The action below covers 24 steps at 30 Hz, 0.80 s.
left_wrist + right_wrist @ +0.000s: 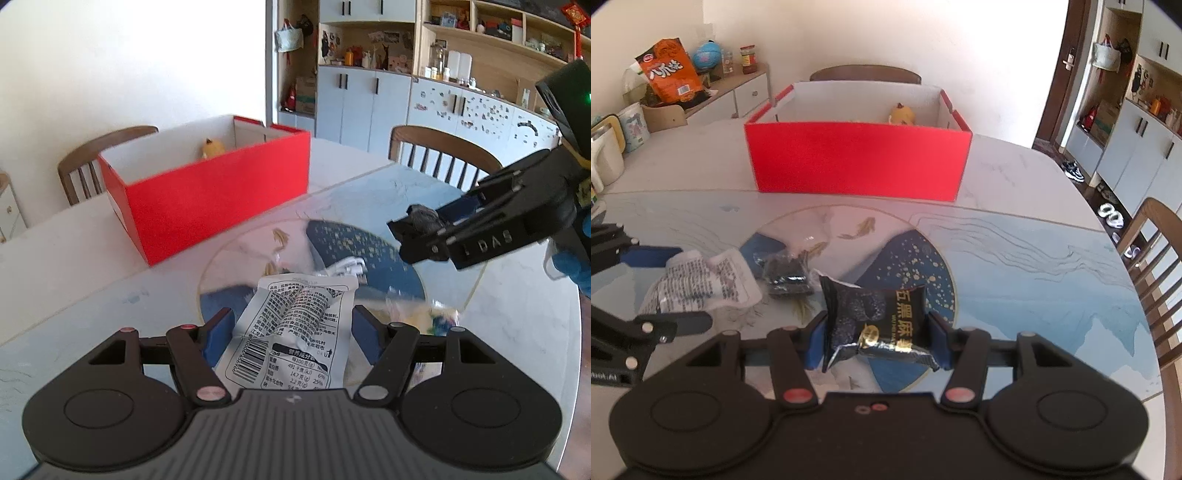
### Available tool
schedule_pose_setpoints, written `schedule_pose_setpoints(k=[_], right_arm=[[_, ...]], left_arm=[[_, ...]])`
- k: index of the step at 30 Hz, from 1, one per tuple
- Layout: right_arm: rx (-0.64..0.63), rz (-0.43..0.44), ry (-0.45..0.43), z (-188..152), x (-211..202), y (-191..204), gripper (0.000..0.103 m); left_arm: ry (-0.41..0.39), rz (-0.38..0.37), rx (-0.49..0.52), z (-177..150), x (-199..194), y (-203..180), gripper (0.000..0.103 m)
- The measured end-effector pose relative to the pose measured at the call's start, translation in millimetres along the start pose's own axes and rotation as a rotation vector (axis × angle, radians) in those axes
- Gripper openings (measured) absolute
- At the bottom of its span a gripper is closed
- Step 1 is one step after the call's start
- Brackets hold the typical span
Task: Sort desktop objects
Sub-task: 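Lift the white packet and black snack bag with both grippers toward the red box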
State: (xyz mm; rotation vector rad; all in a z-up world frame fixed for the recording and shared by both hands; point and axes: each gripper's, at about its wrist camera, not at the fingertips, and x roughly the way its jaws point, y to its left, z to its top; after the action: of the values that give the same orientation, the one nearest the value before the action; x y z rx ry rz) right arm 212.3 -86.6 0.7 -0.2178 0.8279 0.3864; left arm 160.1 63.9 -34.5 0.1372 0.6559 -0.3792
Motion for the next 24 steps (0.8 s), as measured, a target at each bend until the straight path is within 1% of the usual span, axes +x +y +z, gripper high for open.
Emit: schedule_pose_setpoints(k=[2, 9, 19, 24], right_arm=[[-0.007, 0.003, -0.010, 4.4, -5.1, 0.5, 0.055], [-0.017, 0.015, -0.030, 18.9, -18.5, 0.7, 0.055], [-0.048, 0.015, -0.074, 48.5, -28.3, -9.2, 0.055], [-0.057, 0.023, -0.096, 63.3, -27.3, -16.7, 0.055]], left_arm=[[-0.010, 0.016, 0.010, 7.1, -4.3, -1.7, 0.069], [-0.028, 0.057, -0.003, 31.4, -13.1, -3.0, 0.069], [-0.066, 0.129, -0.010, 66.3, -14.9, -0.8, 0.069], [-0.083, 0.149, -0.024, 83.9, -12.1, 2.3, 0.069]])
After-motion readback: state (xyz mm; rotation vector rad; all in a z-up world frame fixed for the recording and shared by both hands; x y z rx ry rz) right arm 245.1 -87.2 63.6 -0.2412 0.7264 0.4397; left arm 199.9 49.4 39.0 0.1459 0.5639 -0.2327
